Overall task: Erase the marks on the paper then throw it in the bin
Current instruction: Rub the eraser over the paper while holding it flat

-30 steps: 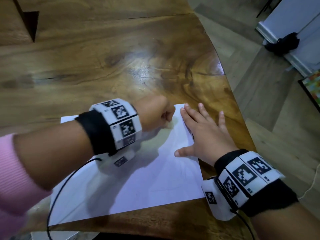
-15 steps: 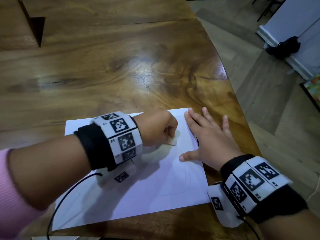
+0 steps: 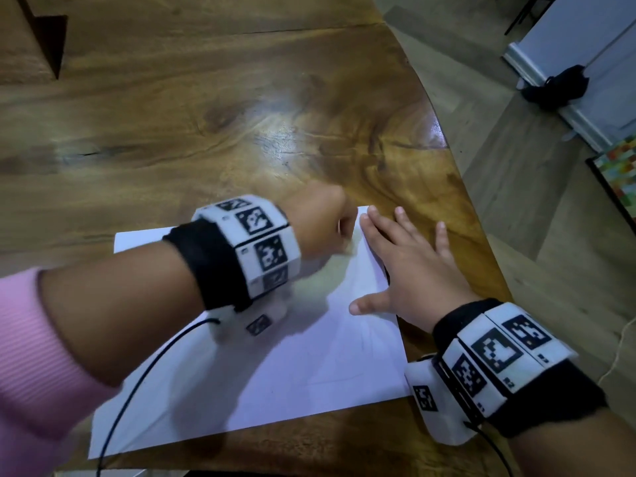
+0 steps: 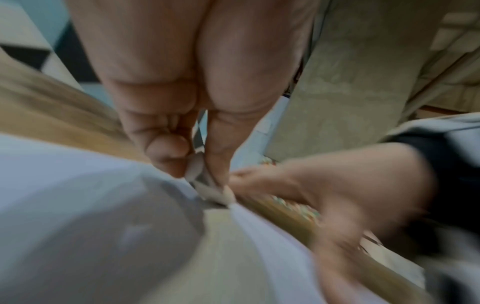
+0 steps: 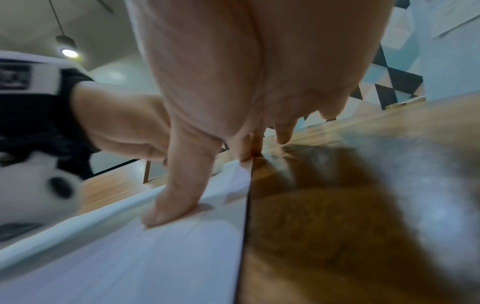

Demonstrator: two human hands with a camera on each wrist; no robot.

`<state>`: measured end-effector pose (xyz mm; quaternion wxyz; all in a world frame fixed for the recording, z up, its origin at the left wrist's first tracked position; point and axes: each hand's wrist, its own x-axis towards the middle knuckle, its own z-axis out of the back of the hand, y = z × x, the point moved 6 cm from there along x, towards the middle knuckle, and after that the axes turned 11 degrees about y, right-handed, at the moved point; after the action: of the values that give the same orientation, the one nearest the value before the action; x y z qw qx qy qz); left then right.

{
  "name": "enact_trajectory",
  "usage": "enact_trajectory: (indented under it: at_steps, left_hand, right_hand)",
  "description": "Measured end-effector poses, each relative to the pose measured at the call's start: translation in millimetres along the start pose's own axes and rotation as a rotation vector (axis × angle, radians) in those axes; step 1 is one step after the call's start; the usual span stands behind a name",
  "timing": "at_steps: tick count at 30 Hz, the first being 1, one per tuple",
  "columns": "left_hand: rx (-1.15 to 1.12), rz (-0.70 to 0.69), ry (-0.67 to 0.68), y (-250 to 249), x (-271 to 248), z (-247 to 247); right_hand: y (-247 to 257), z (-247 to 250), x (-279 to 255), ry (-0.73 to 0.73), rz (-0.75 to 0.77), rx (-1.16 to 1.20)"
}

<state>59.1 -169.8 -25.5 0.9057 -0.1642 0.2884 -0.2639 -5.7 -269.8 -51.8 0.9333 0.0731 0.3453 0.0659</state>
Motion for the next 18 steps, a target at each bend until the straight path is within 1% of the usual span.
enact_trajectory:
  at_steps: [2,4,6,9,10,11,14,15,16,18]
  left_hand:
    - [-0.030,0.043,-0.109,3,12,14]
    - [-0.045,0.062,-0.120,5,14,13]
    - [-0.035,0.028,-0.046,3,2,0]
    - [0.003,-0.053,0.130,-1,-18,-23]
    - [0.003,-0.050,0.144,0,-19,-22]
    - [-0.006,-0.034,0.121,1,-17,-17]
    - [-0.037,0.013,-0.057,2,1,6]
    - [-0.050,0.015,-0.095,0,7,11]
    - [-0.062,0.017,-0.104,-1,10,11]
    - [-0.054,0.001,-0.059,-2,6,3]
  right_hand:
    - [0,0,0,0.002,-0.002,-0.005]
    - [1,1,0,0.002,-0.004,-0.009]
    - [1,1,0,0.000,-0.003,-0.006]
    - [1,1,0,0.005,-0.004,-0.003]
    - [1,1,0,0.005,-0.003,0.000]
    - [1,0,0,0.005,-0.002,0.006]
    - [1,0,0,0.008,0.005,0.020]
    - [1,0,0,0.010,0.005,0.016]
    - [1,0,0,0.013,0.005,0.012]
    - [0,0,0,0.012,0.006,0.013]
